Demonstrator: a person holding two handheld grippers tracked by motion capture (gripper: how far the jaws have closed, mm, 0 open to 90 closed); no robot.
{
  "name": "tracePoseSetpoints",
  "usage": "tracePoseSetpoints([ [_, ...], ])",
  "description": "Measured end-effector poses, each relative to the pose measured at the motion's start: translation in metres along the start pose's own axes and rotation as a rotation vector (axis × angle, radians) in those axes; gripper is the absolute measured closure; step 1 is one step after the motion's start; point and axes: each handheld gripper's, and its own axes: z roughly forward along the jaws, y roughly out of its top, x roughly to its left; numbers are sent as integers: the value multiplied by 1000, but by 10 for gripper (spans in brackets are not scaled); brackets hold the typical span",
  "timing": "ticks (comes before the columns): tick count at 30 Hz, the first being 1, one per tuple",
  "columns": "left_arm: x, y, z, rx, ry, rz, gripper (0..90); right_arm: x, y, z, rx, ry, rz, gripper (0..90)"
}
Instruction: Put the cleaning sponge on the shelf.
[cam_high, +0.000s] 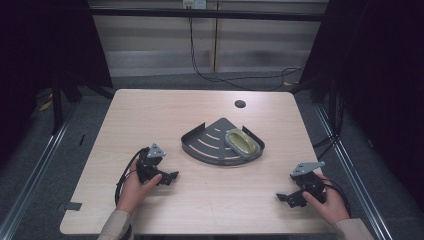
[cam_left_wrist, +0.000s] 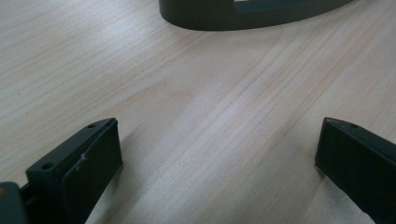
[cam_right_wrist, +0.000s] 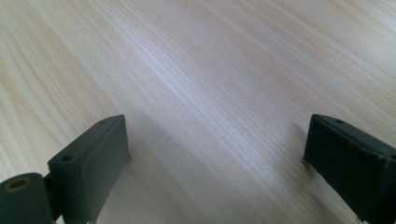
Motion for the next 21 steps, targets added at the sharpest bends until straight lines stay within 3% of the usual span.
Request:
tracePoseSetpoints([
  [3,0,0,0,1,0,1,0,1,-1,2,-4,3,-4,0],
  [21,0,0,0,0,0,0,0,0,-9,3,-79,-4,0,0],
])
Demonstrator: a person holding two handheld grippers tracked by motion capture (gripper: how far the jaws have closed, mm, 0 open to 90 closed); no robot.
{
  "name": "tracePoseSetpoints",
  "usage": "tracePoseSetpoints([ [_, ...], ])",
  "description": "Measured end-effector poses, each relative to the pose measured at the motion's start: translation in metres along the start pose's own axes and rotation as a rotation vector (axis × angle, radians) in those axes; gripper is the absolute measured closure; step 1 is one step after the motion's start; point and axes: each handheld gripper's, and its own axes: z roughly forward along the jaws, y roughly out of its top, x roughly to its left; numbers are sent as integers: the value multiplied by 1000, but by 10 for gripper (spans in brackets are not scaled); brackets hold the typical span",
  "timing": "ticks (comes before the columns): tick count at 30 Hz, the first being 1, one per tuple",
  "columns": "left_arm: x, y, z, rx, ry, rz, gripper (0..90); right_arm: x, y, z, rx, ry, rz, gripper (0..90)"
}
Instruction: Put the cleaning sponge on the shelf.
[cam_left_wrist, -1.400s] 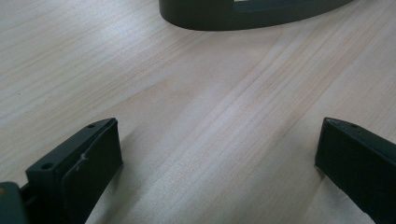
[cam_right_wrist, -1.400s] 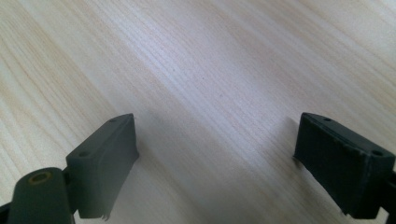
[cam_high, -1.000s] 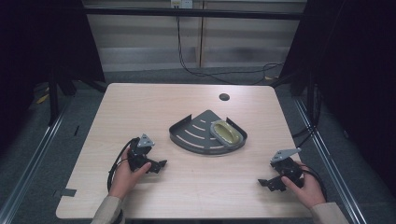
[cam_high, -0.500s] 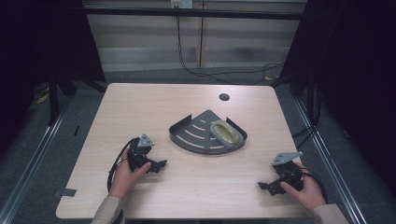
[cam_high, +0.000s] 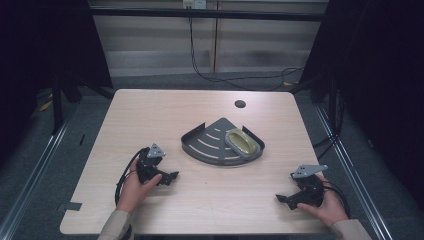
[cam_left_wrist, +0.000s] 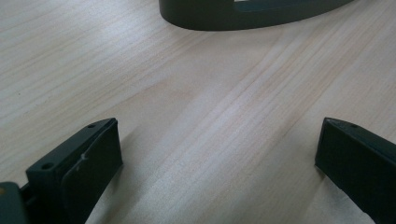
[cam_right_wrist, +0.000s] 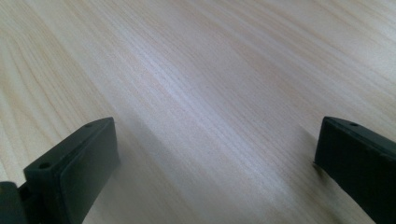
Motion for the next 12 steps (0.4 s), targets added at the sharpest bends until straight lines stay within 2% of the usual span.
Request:
tracePoseSetpoints([
  [12,0,0,0,0,0,0,0,0,-1,0,-6,4,2,0],
])
